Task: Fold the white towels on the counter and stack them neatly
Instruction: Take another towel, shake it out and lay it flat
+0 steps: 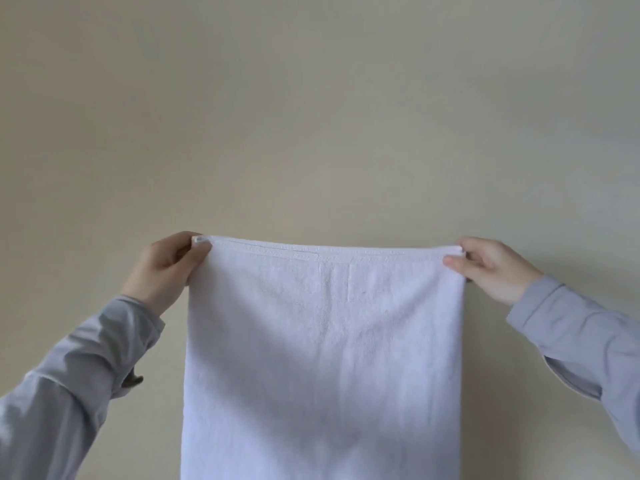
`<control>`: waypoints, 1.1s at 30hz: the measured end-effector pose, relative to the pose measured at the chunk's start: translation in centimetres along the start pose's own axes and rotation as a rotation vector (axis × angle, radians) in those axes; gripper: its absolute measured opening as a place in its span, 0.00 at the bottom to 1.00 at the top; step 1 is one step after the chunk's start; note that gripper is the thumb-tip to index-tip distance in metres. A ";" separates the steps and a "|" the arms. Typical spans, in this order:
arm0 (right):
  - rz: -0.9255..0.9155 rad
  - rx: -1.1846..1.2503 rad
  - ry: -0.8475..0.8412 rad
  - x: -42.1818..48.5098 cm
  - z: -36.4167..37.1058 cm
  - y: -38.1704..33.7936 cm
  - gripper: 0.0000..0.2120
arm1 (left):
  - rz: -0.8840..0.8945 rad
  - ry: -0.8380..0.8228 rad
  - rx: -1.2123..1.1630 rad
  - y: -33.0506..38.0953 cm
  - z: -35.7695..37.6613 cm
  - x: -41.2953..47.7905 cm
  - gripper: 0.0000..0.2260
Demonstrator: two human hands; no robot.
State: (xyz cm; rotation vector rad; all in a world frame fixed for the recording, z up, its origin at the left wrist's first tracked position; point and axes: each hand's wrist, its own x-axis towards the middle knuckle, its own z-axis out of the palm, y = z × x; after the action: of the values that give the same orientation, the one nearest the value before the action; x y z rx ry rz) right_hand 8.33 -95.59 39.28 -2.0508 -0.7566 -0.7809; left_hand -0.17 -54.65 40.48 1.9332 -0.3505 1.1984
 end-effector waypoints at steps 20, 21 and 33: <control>-0.144 0.160 0.421 -0.1 -1.9 -1.1 0.08 | 0.147 0.097 0.025 2.8 -1.0 0.5 0.10; -0.134 0.168 0.409 -0.3 -1.9 -0.7 0.08 | 0.136 0.095 0.038 2.8 -1.0 0.4 0.09; -0.166 0.449 0.373 -1.2 -6.3 -0.8 0.10 | 0.186 0.093 0.009 6.2 -1.6 -1.8 0.08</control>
State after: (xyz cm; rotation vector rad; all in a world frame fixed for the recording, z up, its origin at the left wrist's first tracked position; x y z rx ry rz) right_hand 5.34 -100.68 41.81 -1.4060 -0.8070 -0.9542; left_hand -5.82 -57.60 42.32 1.8769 -0.4851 1.4065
